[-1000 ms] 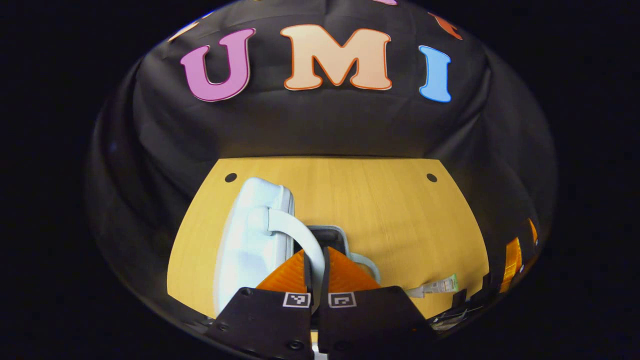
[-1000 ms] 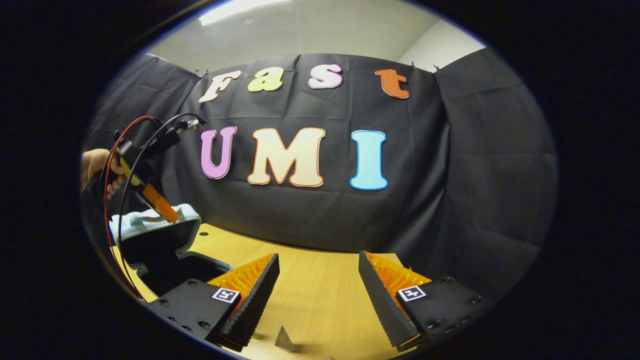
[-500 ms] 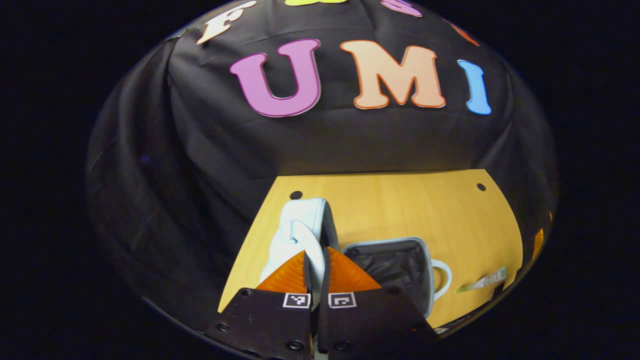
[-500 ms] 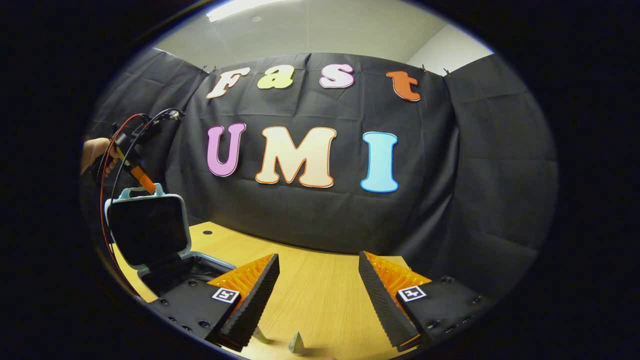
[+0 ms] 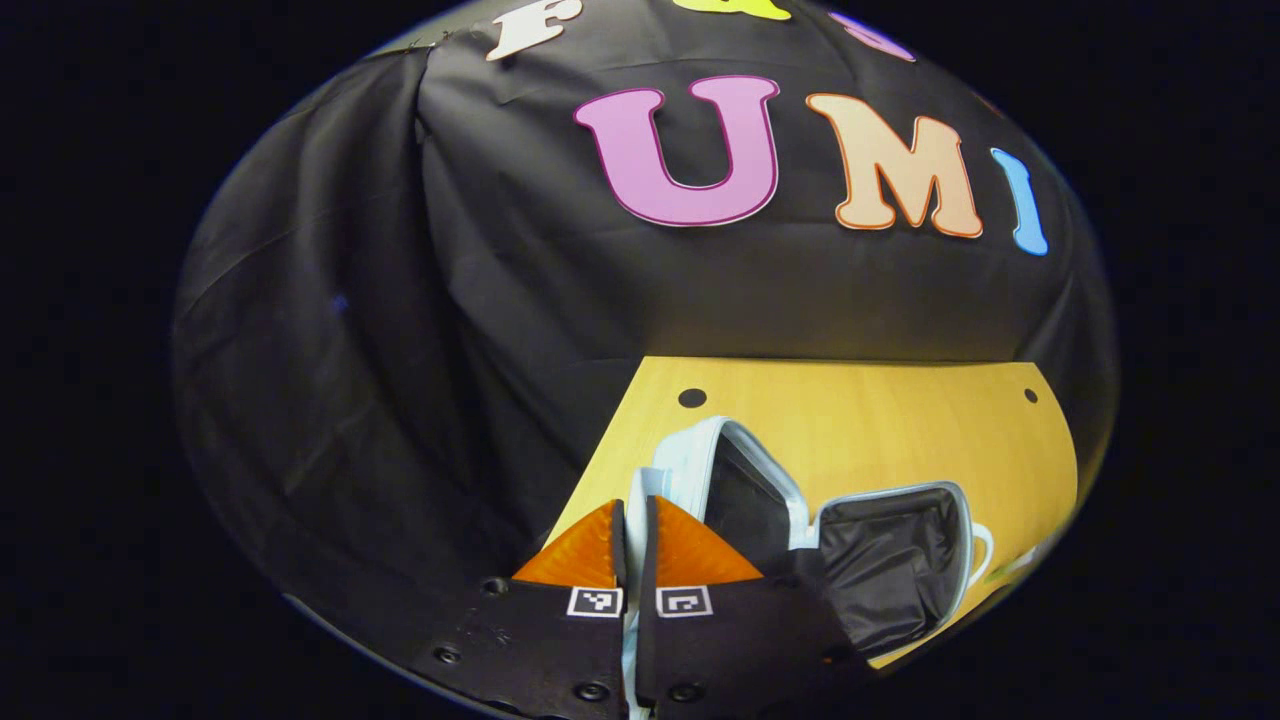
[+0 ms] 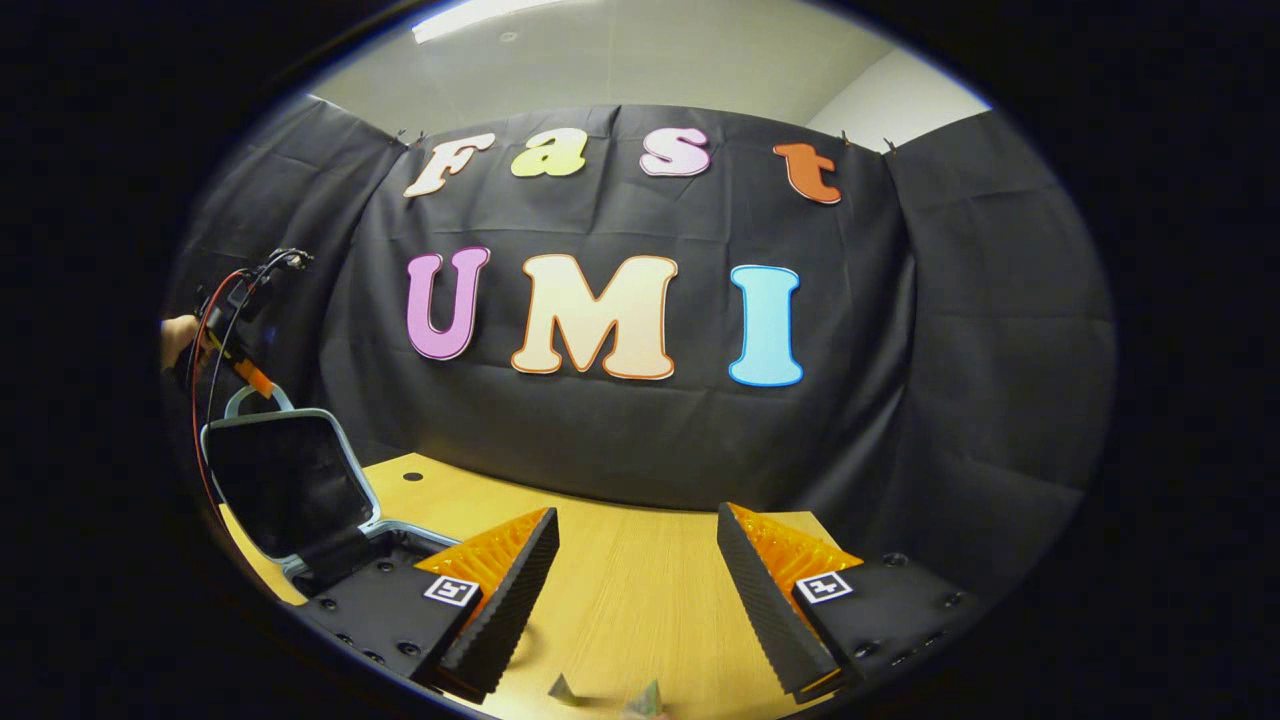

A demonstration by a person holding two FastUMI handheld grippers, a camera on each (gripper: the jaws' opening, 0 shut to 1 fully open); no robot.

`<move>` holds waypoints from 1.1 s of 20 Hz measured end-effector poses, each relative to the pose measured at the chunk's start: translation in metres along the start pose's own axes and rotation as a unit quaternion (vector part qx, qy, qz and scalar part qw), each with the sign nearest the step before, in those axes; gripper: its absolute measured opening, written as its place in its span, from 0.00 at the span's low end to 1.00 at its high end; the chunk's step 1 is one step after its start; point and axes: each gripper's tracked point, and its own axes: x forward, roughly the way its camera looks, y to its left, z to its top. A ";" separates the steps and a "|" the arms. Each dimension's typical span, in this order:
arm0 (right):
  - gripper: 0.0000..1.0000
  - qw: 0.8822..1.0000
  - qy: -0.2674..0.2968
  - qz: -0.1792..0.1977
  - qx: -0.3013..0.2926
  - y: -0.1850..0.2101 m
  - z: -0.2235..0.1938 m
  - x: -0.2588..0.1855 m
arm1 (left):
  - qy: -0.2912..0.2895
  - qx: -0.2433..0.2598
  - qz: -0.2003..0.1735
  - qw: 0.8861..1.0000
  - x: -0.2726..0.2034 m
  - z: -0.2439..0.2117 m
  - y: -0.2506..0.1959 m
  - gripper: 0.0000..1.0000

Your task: First open the suitcase, pack the skin care products into it, and then close the suitcase.

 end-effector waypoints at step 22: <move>0.99 0.999 0.023 -0.032 -0.011 0.018 -0.010 -0.007 | 0.042 -0.119 0.053 0.991 0.101 -0.121 0.071 0.52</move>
